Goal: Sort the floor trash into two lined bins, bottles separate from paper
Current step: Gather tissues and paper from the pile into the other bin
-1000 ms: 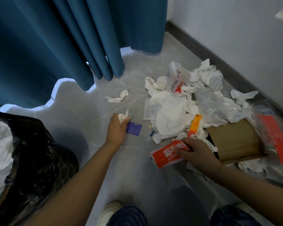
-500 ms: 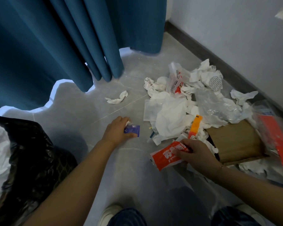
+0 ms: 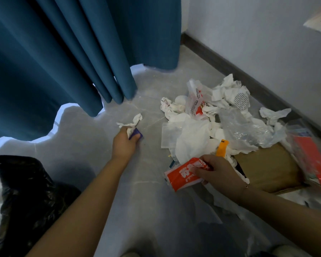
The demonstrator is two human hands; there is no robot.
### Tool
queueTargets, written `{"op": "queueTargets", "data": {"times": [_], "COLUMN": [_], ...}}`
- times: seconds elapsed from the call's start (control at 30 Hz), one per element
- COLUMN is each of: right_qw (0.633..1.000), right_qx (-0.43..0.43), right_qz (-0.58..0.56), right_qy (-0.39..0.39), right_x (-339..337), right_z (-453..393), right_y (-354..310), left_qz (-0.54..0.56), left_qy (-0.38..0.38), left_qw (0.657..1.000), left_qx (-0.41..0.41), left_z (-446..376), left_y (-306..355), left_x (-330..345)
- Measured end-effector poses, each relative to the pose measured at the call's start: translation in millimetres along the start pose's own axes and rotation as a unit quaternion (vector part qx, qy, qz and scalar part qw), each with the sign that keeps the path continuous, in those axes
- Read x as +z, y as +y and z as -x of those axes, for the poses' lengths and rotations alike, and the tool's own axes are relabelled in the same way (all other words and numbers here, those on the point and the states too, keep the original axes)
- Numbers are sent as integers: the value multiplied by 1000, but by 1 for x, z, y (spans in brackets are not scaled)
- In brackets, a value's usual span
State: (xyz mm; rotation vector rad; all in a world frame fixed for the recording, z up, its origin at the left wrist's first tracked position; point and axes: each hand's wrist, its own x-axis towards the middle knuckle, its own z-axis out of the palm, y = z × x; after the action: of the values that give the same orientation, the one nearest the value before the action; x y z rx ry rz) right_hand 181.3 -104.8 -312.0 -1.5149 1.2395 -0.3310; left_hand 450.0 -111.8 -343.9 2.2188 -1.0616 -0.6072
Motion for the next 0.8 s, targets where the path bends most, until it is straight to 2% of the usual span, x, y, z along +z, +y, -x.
{"op": "queueTargets", "data": {"times": [0.1, 0.2, 0.33, 0.47, 0.57, 0.67, 0.8], "right_qw": [1000, 1000, 999, 999, 1000, 1000, 999], "right_qx": [-8, -1, 23, 26, 23, 24, 29], "right_qz": [-7, -14, -29, -31, -8, -7, -18], "right_qy": [0, -2, 1, 2, 10, 15, 21], "right_x": [0, -1, -5, -9, -12, -16, -24], "right_z": [-3, -2, 0, 1, 0, 2, 10], "right_y": [-3, 0, 5, 8, 10, 7, 2], "left_qz": [-71, -139, -267, -145, -99, -38, 76], "left_qy": [-4, -83, -155, -105, -81, -86, -109], "left_qw": [997, 985, 948, 977, 987, 992, 990], "left_qx": [22, 59, 83, 114, 94, 89, 36], "left_z": [-34, -64, -71, -53, -33, -12, 22], "left_y": [9, 3, -13, -26, -25, -19, -1], "left_x": [-7, -6, 2, 15, 19, 19, 12]}}
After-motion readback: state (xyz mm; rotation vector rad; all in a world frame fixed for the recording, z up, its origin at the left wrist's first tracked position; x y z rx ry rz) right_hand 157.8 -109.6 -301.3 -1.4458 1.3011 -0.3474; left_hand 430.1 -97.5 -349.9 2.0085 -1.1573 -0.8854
